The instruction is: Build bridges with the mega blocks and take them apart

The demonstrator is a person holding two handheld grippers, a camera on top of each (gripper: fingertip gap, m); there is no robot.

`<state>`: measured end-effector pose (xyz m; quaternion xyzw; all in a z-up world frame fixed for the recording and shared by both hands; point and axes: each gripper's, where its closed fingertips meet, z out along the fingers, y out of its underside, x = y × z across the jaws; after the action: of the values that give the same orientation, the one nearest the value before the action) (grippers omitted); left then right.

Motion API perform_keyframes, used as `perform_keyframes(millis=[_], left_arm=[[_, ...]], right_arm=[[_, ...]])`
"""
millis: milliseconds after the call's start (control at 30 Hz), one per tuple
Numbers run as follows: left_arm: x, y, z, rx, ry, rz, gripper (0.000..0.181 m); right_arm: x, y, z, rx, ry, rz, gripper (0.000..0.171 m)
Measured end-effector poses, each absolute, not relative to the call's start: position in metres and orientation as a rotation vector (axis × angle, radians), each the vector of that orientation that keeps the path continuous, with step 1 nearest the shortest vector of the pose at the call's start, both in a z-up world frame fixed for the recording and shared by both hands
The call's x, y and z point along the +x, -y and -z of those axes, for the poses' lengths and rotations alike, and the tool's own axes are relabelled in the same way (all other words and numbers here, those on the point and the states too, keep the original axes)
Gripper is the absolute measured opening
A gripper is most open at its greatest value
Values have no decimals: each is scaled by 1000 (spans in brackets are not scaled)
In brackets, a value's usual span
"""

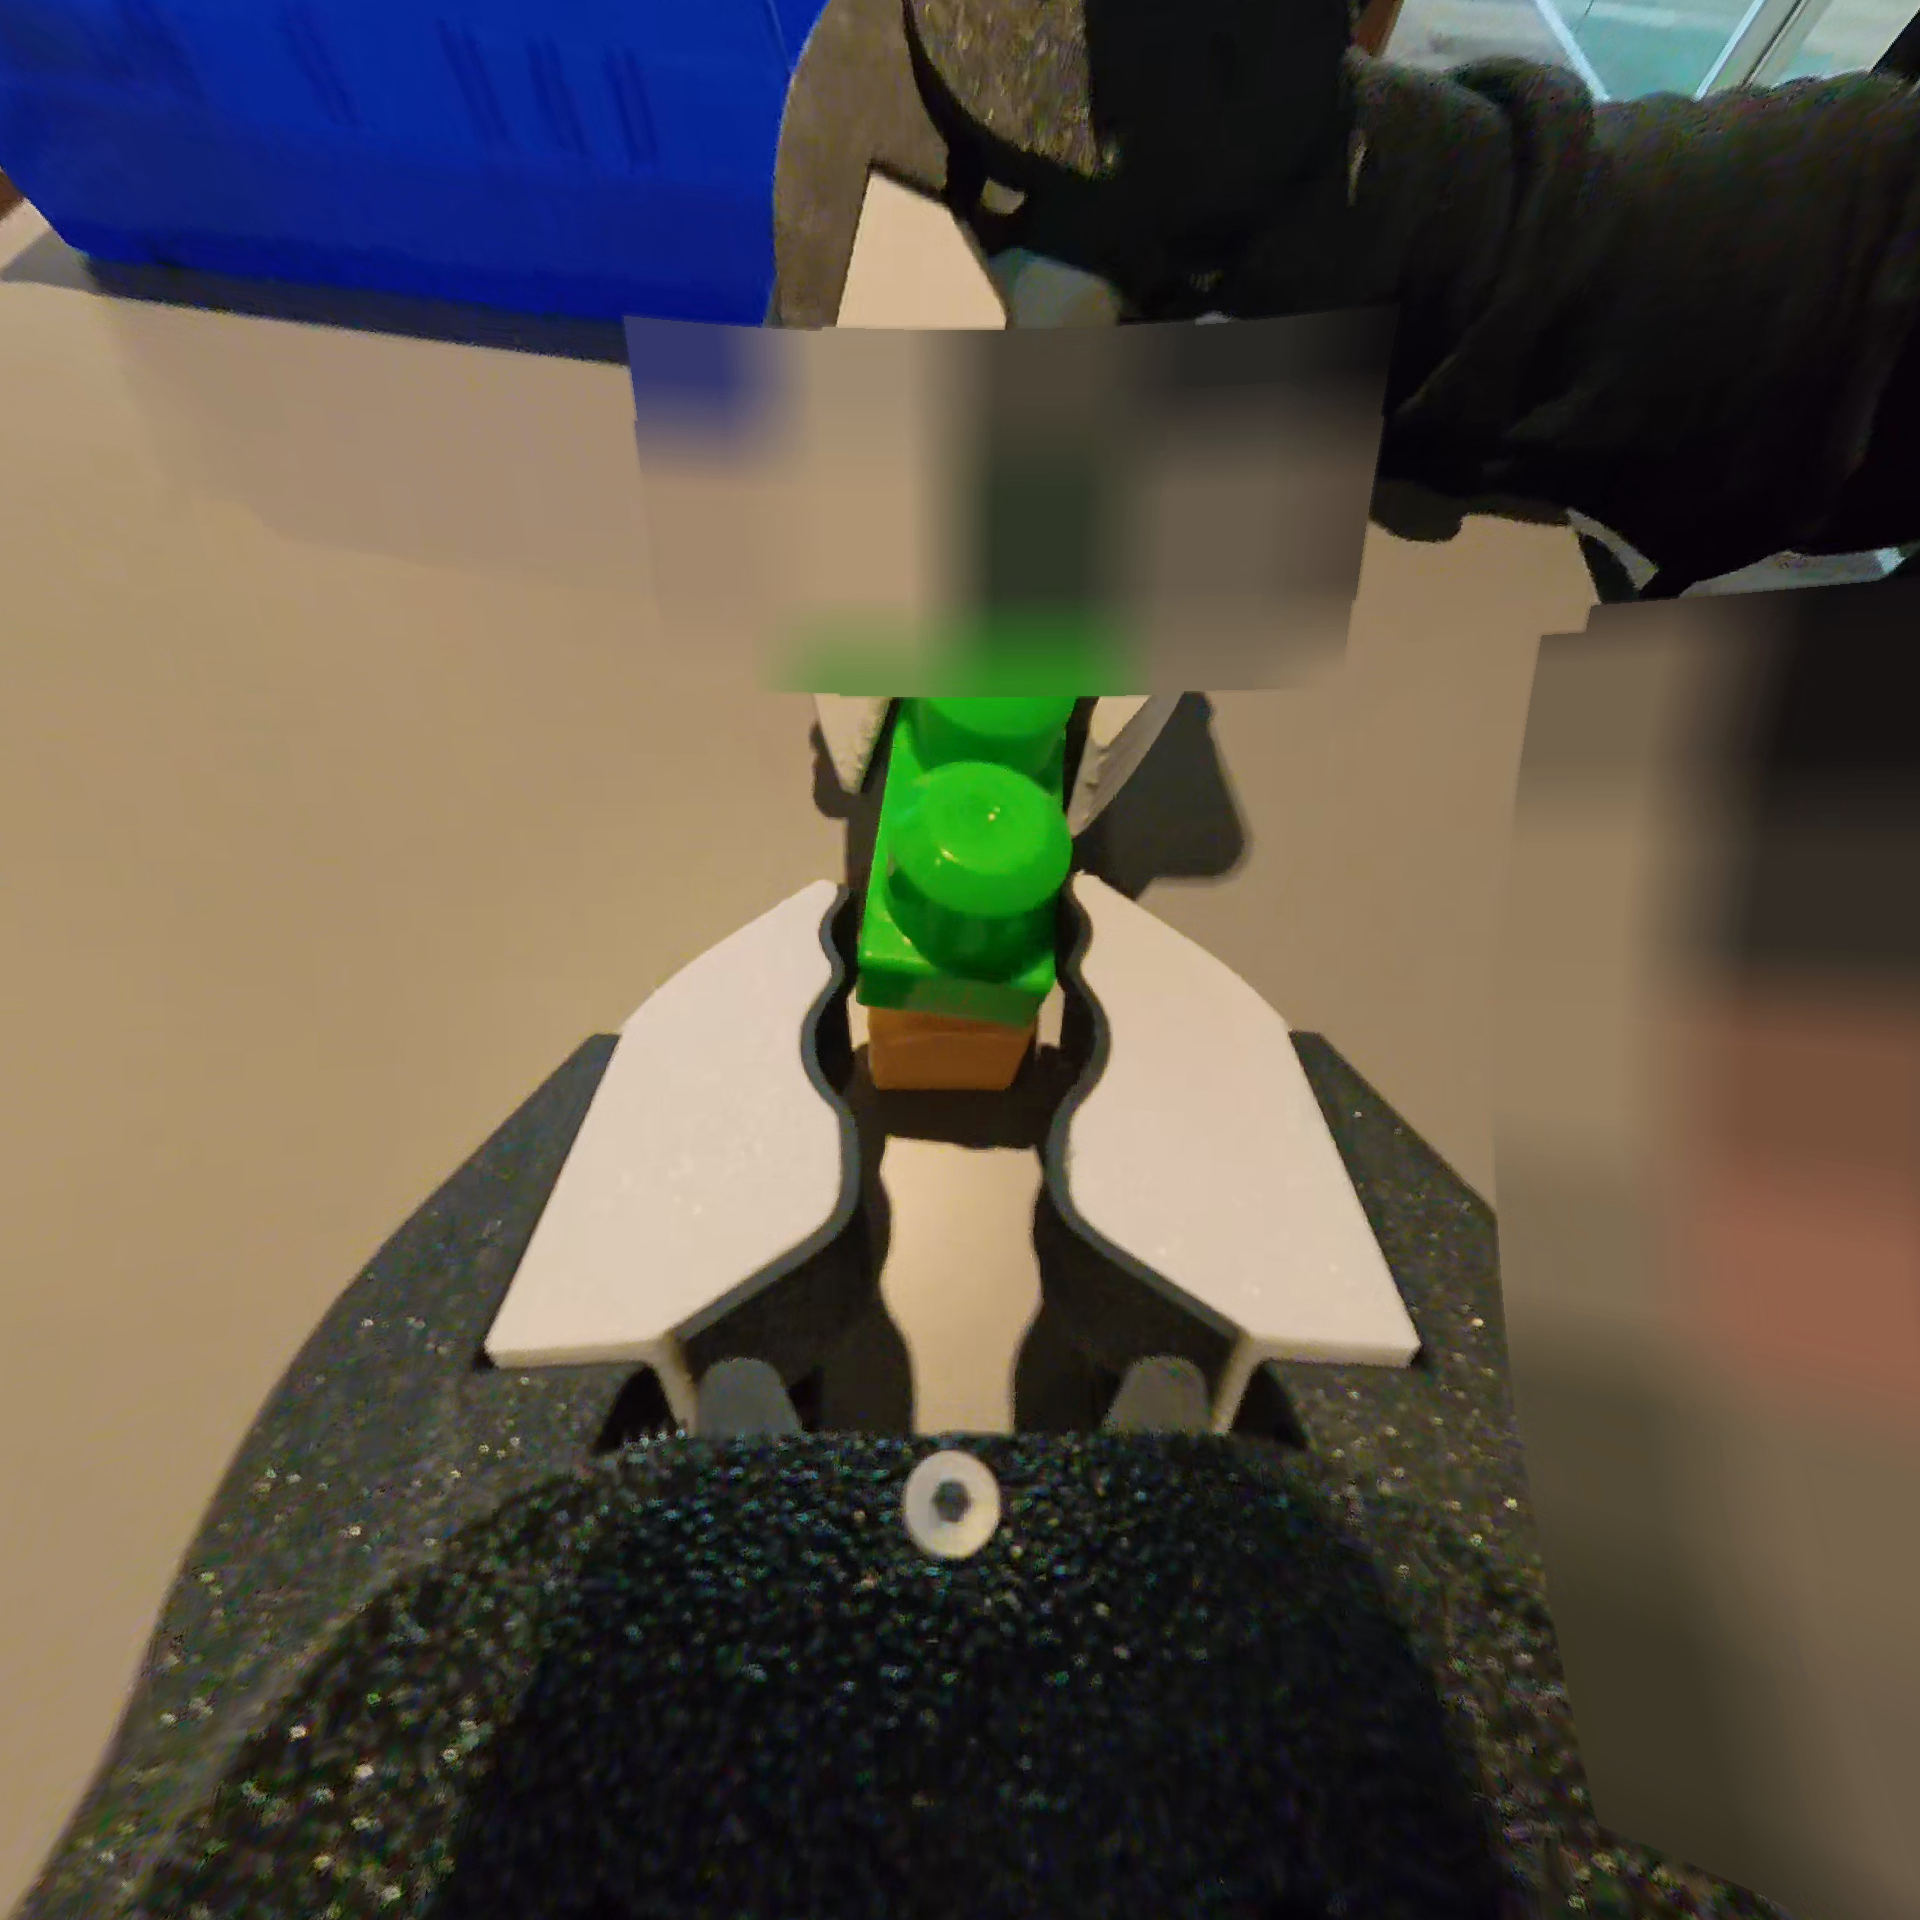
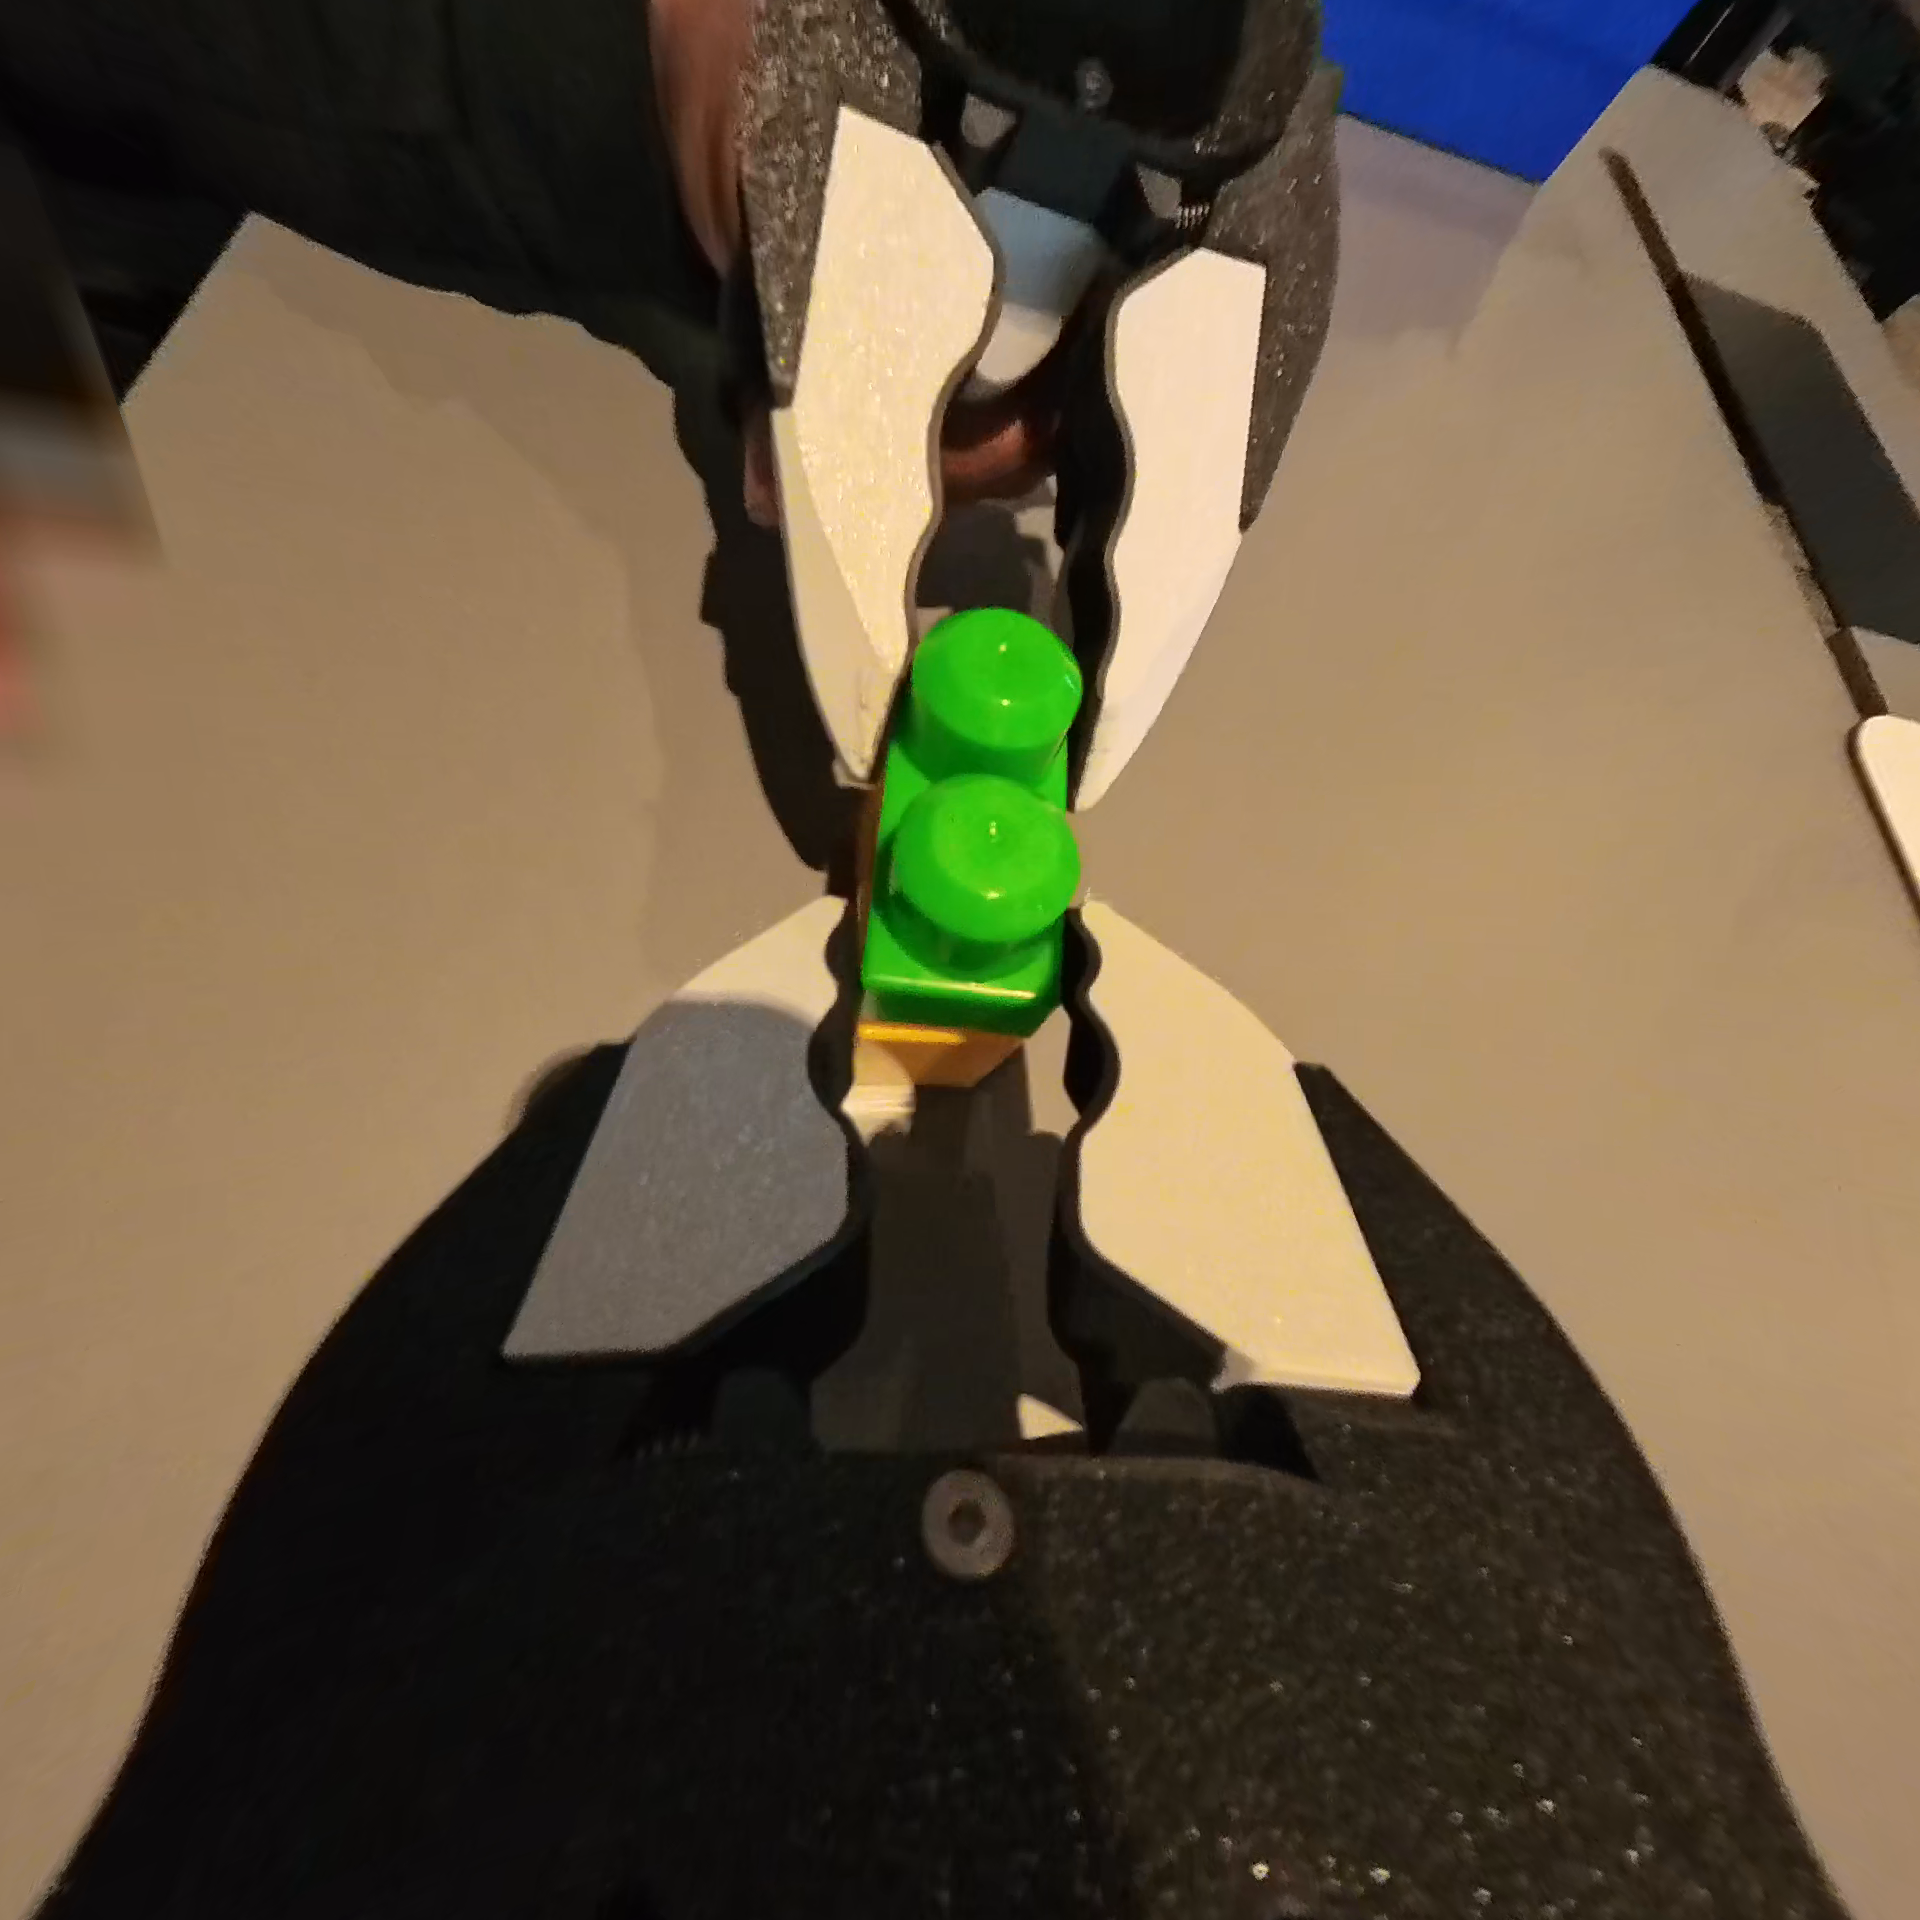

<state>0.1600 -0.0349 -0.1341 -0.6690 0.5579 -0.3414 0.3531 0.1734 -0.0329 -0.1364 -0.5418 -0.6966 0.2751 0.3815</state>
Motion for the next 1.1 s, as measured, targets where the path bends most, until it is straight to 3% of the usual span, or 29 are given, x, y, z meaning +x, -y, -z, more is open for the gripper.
perform_keyframes(millis=[533, 1100], left_arm=[[160, 35, 135, -1761, -1437, 894, 36], [160, 32, 138, -1715, -1485, 778, 36]], right_arm=[[172, 36, 112, -1257, 1680, -772, 40], [172, 33, 118, -1344, 1643, -923, 28]])
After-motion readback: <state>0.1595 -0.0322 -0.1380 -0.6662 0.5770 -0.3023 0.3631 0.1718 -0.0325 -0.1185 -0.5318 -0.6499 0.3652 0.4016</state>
